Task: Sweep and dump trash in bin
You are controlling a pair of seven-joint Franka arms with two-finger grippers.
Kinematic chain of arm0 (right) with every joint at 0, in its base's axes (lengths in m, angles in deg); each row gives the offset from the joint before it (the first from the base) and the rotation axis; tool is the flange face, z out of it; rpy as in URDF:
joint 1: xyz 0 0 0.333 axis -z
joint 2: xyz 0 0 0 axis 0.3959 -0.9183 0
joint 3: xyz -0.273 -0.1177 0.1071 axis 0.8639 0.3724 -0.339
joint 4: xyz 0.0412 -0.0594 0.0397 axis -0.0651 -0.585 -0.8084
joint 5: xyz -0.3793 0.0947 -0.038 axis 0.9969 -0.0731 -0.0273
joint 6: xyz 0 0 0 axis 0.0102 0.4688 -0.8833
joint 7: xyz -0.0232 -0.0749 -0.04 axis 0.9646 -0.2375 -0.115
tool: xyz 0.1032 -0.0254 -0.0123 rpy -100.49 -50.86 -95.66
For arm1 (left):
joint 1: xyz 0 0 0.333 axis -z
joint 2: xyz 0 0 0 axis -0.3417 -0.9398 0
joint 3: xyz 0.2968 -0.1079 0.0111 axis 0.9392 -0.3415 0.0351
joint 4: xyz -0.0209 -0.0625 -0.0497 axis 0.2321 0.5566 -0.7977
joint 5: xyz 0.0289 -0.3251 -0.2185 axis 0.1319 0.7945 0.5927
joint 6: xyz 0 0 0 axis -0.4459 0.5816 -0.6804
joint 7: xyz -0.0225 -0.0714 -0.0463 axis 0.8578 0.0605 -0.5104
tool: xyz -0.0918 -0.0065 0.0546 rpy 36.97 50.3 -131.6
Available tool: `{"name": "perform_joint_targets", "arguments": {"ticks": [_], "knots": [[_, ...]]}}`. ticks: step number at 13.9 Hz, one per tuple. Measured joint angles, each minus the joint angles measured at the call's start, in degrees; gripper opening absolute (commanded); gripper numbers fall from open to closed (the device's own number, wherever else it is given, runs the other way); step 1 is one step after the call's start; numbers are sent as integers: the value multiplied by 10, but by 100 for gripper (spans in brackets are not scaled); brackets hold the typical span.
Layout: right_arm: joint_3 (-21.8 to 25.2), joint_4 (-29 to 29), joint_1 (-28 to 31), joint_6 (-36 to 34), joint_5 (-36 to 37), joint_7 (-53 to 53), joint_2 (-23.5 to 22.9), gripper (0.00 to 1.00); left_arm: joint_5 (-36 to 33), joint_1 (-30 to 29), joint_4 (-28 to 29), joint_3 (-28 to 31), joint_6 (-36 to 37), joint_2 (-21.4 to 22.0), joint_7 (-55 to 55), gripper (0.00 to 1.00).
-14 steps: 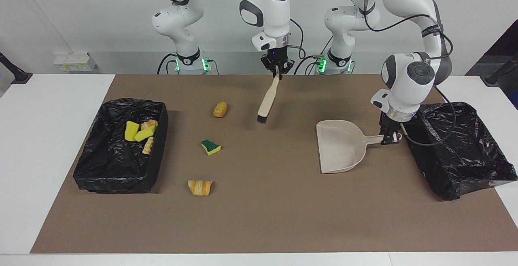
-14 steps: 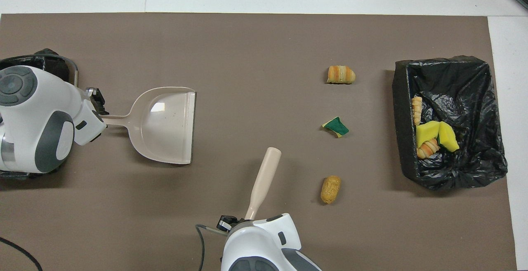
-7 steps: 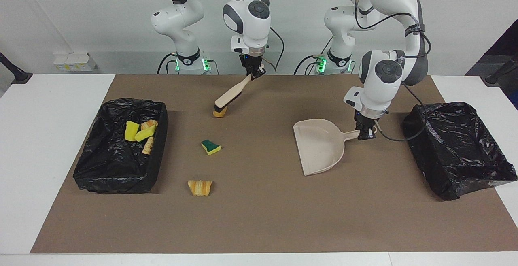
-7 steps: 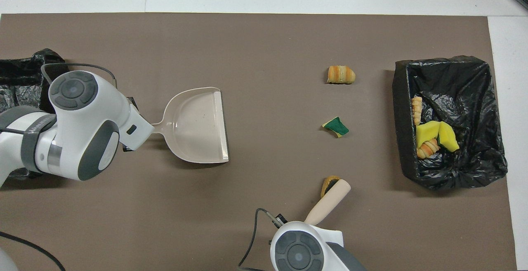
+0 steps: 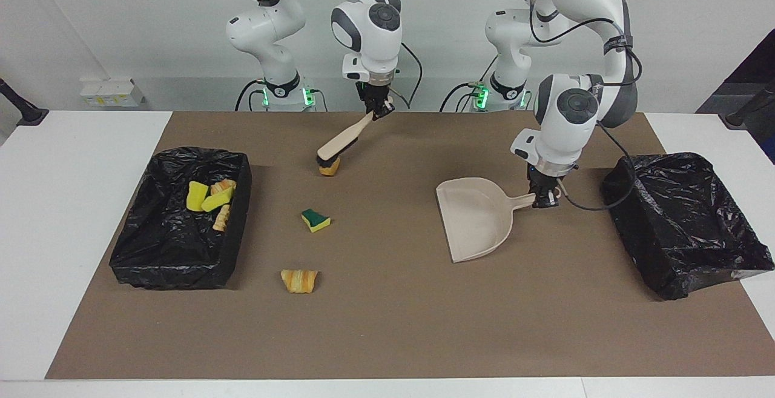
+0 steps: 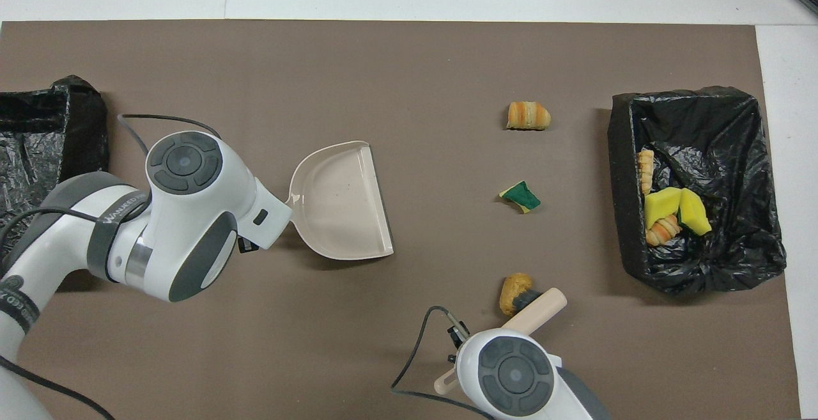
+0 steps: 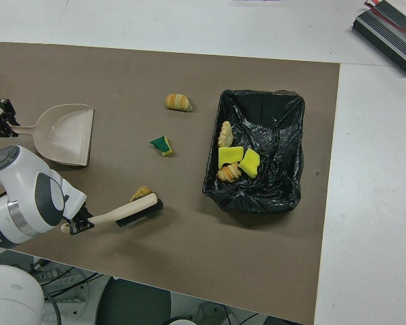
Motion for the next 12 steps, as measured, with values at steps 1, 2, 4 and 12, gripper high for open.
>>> {"name": "perform_joint_targets", "arguments": {"ticks": [1, 2, 4, 12], "knots": [[0, -1, 13, 17, -8, -14, -5, 0, 0, 2, 3, -12, 0, 2, 18, 0], [0, -1, 25, 34, -13, -29, -11, 0, 0, 4, 5, -23, 0, 4, 34, 0], [0, 4, 42, 74, -19, -53, -33, 0, 0, 12, 9, -32, -1, 6, 52, 0], [0, 194, 73, 113, -21, -81, -172, 0, -38, 28, 16, -55, -12, 7, 90, 0]]}}
